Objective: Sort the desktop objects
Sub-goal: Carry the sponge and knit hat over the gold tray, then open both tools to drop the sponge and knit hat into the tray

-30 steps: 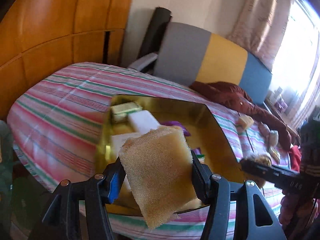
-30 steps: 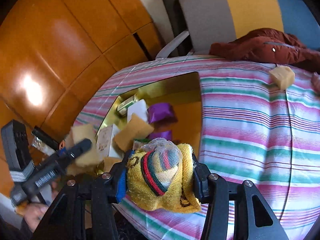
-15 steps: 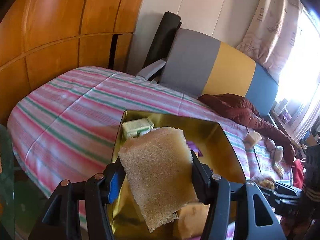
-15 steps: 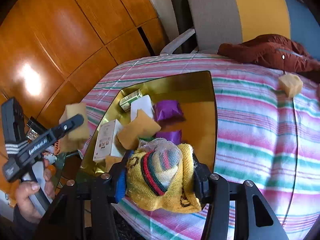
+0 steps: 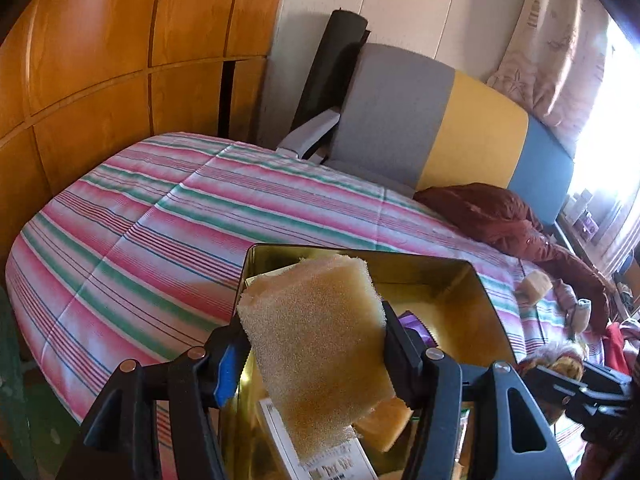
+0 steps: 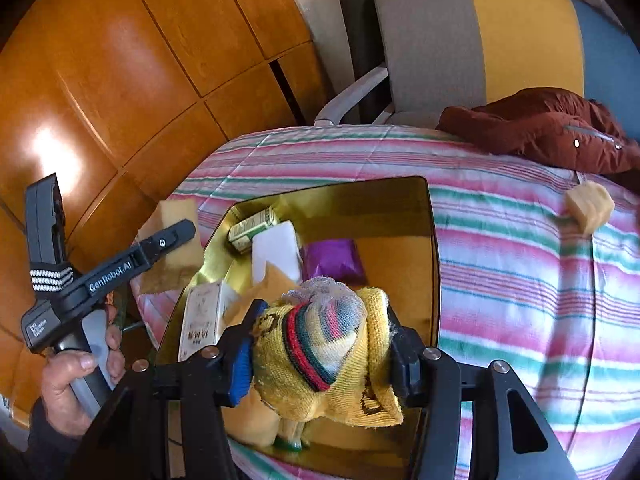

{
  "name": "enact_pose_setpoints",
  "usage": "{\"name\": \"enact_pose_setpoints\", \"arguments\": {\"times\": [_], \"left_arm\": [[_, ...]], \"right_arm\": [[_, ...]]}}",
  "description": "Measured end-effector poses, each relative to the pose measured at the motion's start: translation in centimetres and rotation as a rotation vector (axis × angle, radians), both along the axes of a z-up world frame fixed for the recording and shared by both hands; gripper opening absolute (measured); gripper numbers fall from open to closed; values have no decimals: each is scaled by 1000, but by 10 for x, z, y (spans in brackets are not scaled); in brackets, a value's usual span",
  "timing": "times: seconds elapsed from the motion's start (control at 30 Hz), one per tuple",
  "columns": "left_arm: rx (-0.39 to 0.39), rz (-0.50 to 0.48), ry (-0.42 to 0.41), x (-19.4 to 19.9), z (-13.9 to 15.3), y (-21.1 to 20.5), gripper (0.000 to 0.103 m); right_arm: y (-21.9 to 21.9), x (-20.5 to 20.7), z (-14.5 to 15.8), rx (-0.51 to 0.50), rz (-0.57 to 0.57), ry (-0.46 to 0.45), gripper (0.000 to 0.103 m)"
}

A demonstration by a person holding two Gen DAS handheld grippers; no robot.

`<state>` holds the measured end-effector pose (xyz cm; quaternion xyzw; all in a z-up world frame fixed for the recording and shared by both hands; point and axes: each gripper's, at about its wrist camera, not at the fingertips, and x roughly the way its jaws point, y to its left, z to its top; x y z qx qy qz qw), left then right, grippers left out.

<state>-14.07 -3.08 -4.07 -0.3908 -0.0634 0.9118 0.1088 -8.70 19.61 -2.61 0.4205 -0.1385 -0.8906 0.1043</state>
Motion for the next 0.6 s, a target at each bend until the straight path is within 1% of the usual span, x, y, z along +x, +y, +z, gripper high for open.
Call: {"name": "enact_pose_setpoints", "arguments": {"times": [0.07, 0.13, 0.3, 0.37, 0.43, 0.5, 0.6], "left_arm": [[-11, -11, -19, -5, -5, 2, 63], [-4, -15, -31, -7, -8, 2, 66], [-6, 4, -40, -8, -16, -1, 67], [-12, 7, -46, -9, -19, -2, 69], [-20, 1, -49, -11, -21, -1, 85], [-17, -6, -54, -11, -22, -1, 85], [-34, 3, -38, -7, -20, 0, 85]], "right_arm": [[-2, -7, 0, -1, -3, -1, 55], [-3, -15, -1, -7, -5, -6, 57], [-9, -32, -4, -2, -10, -15, 57], [-12, -37, -7, -5, -9, -21, 57], [-13, -42, -9, -5, -16, -25, 59], [-14, -45, -10, -6, -22, -20, 68], [-14, -45, -9, -5, -32, -14, 74]]}}
